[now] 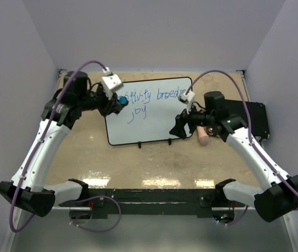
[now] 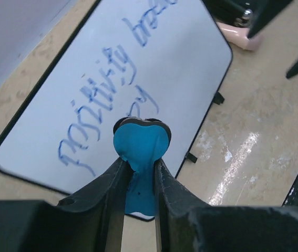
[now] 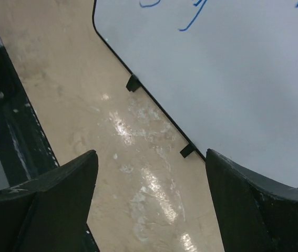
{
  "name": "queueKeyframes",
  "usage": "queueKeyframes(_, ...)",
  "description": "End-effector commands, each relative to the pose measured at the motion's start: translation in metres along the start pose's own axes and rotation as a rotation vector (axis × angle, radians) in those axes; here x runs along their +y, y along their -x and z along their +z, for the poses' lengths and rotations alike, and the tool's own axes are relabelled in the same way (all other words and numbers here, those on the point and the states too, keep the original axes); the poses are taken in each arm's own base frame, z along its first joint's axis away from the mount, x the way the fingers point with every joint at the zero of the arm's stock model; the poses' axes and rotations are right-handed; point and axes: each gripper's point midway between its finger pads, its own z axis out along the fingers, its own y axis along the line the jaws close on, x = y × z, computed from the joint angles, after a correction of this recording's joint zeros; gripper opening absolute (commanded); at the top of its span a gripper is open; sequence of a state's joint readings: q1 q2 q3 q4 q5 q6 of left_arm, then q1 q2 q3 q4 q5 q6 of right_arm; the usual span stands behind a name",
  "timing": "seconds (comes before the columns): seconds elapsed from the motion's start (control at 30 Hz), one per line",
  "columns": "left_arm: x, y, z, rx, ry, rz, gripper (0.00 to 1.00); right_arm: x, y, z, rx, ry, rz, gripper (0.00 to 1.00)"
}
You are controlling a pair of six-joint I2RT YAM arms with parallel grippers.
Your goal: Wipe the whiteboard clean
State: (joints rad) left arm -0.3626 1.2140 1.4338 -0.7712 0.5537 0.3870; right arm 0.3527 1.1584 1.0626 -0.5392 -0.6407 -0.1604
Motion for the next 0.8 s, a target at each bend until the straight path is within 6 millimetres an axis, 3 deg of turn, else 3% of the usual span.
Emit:
queueKeyframes(0.0, 0.031, 0.000, -0.038, -0.071, 0.127, -0.326, 0.00, 0.013, -0.019, 0.040, 0.093, -0.024, -0.337, 0.83)
queueKeyframes(0.1, 0.038, -0.008, -0.055, -0.084, 0.179, -0.437, 0.00, 0.042, -0.020, 0.069, 0.106, 0.016, -0.602, 0.76)
queueKeyframes(0.17, 0.041, -0.015, -0.065, -0.102, 0.210, -0.478, 0.00, 0.066, -0.021, 0.087, 0.095, 0.063, -0.742, 0.56)
queueKeyframes(0.23, 0.051, -0.022, -0.075, -0.112, 0.253, -0.500, 0.00, 0.071, -0.030, 0.105, 0.132, 0.086, -0.834, 0.45)
queueKeyframes(0.3, 0.055, -0.023, -0.083, -0.131, 0.285, -0.541, 0.00, 0.086, -0.038, 0.119, 0.148, 0.122, -0.901, 0.40)
queueKeyframes(0.33, 0.058, -0.022, -0.086, -0.142, 0.300, -0.542, 0.00, 0.094, -0.051, 0.128, 0.174, 0.145, -0.930, 0.38)
queueKeyframes(0.47, 0.067, -0.020, -0.094, -0.179, 0.323, -0.581, 0.00, 0.090, -0.086, 0.152, 0.245, 0.129, -1.076, 0.37)
queueKeyframes(0.77, 0.071, -0.025, -0.098, -0.199, 0.340, -0.608, 0.00, 0.061, -0.117, 0.195, 0.397, 0.069, -1.144, 0.26)
